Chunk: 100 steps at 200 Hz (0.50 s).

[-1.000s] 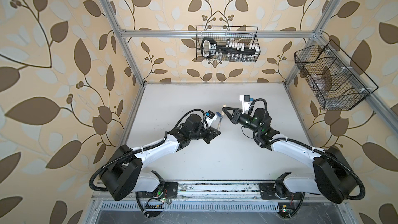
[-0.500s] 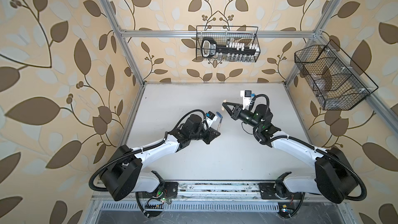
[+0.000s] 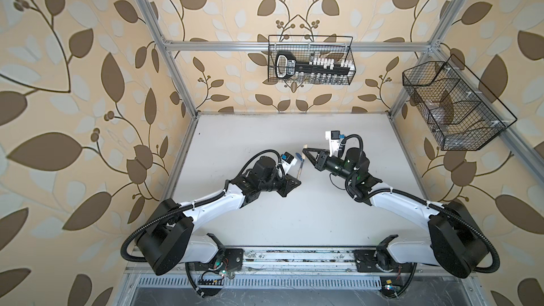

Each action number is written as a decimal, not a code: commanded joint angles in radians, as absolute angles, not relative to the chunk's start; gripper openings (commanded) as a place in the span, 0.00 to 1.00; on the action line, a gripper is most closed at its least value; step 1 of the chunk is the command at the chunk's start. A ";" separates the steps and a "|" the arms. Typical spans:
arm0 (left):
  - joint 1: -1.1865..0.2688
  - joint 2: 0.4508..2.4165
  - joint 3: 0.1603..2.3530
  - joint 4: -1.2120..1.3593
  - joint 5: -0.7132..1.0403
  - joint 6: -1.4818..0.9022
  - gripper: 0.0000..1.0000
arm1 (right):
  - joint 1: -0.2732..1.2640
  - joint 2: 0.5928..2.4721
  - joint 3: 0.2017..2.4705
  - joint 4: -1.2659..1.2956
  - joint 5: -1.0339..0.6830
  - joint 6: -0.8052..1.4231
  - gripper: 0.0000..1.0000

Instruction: Insert the pens into the pen caps

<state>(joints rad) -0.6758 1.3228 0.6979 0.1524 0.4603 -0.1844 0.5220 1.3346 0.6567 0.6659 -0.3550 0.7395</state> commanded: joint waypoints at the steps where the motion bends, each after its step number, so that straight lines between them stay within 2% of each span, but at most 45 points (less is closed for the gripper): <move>1: -0.688 1.285 0.723 0.173 0.448 -0.164 0.15 | 0.529 1.340 0.634 0.714 -0.347 0.756 0.18; 100: -0.689 1.285 0.722 0.173 0.446 -0.166 0.15 | 0.516 1.271 0.616 0.677 -0.318 0.744 0.18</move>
<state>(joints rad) -0.6819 1.3224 0.6979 0.1524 0.4587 -0.1848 0.5289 1.3113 0.6140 0.6796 -0.3401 0.7544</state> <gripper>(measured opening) 0.147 0.178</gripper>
